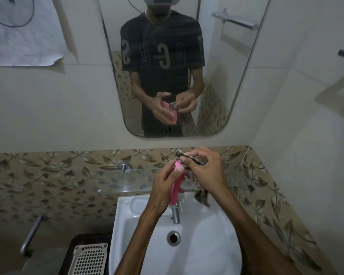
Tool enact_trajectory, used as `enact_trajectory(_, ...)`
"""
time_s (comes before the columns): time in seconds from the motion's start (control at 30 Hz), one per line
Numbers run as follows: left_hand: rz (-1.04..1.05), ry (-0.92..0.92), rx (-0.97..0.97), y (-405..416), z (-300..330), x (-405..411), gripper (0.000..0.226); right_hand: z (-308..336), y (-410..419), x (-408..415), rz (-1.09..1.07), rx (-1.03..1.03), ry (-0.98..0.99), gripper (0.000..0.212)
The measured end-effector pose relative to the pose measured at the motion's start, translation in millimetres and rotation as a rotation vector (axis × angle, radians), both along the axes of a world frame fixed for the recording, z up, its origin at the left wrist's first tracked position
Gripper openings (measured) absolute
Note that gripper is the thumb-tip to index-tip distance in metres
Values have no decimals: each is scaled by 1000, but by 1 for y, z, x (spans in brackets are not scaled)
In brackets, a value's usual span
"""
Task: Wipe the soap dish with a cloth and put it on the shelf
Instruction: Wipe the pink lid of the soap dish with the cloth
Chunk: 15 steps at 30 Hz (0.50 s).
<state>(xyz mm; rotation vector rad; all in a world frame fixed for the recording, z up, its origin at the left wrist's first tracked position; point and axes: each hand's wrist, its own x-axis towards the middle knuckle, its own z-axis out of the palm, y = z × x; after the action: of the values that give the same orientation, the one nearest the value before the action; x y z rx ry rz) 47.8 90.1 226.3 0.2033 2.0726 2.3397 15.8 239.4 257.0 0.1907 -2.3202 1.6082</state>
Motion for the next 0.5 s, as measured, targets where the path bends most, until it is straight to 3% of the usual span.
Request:
enact_trajectory(0.07, -47, 37, -76, -5, -2, -1, 53, 0, 8, -4, 96, -97, -99, 5)
enact_trajectory(0.17, -67, 59, -199, -10, -12, -2, 69, 5, 15, -4, 301, -184, -234, 3)
enact_trajectory(0.33, -89, 54, -261, -8, -14, -7, 85, 9, 6, 8, 397, -174, -147, 13)
enact_trajectory(0.4, -41, 30, -232, -11, -14, -11, 74, 4, 0, 14, 372, -97, -63, 19)
enact_trajectory(0.5, -124, 53, -296, -15, -10, -14, 31, -3, -6, 24, 368, 53, 33, 17)
